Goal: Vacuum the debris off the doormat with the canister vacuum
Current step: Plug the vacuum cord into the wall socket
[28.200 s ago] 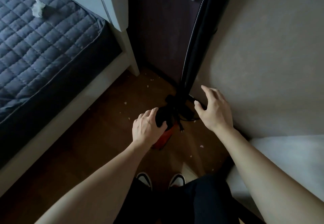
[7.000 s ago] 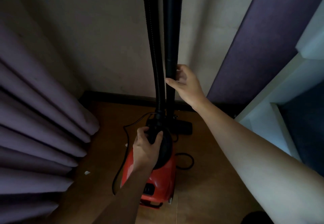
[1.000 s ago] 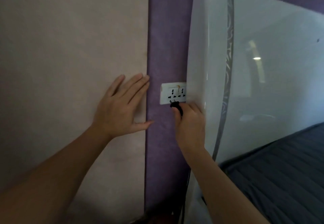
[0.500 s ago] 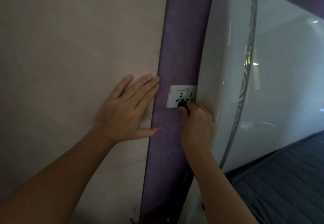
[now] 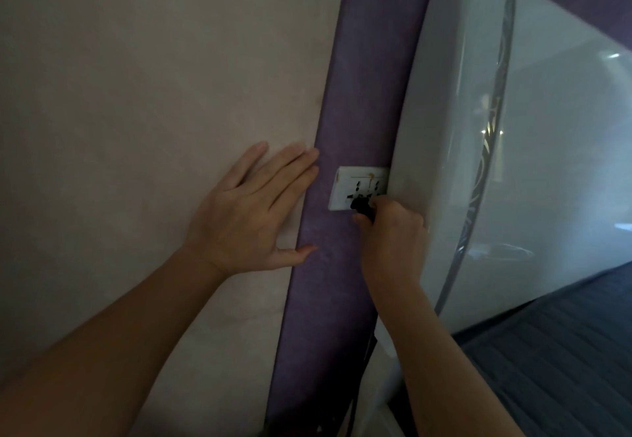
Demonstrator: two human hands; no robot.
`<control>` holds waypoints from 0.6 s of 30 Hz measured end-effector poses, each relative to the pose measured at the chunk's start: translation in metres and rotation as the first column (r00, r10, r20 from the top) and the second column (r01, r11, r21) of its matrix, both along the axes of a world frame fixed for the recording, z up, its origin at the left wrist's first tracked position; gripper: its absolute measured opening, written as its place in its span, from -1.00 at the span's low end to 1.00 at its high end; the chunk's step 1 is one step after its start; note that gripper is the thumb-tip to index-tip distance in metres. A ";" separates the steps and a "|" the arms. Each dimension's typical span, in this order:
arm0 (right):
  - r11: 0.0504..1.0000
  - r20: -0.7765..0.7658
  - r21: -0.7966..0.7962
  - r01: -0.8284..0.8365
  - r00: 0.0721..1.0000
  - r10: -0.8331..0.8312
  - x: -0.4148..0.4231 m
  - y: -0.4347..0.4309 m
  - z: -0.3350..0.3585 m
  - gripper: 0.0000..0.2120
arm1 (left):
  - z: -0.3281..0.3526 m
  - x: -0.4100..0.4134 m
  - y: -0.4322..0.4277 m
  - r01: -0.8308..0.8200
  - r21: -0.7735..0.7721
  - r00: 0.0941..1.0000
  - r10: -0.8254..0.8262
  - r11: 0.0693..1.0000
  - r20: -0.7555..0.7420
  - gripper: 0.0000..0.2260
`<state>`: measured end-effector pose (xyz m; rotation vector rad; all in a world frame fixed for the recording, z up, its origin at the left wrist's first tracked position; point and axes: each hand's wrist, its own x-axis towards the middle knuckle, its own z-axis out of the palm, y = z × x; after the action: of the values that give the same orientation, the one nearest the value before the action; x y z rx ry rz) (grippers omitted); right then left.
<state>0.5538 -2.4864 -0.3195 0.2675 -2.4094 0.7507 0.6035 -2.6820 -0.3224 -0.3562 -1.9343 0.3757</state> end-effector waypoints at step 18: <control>0.976 -0.084 -0.201 -0.077 0.995 0.061 0.000 -0.002 0.001 -0.81 | -0.003 -0.003 -0.001 -0.003 0.016 1.000 0.004 1.000 -0.026 -0.26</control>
<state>0.5534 -2.4885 -0.3181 0.2921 -2.2389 0.9936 0.6008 -2.6826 -0.3252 -0.3358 -1.9114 0.3656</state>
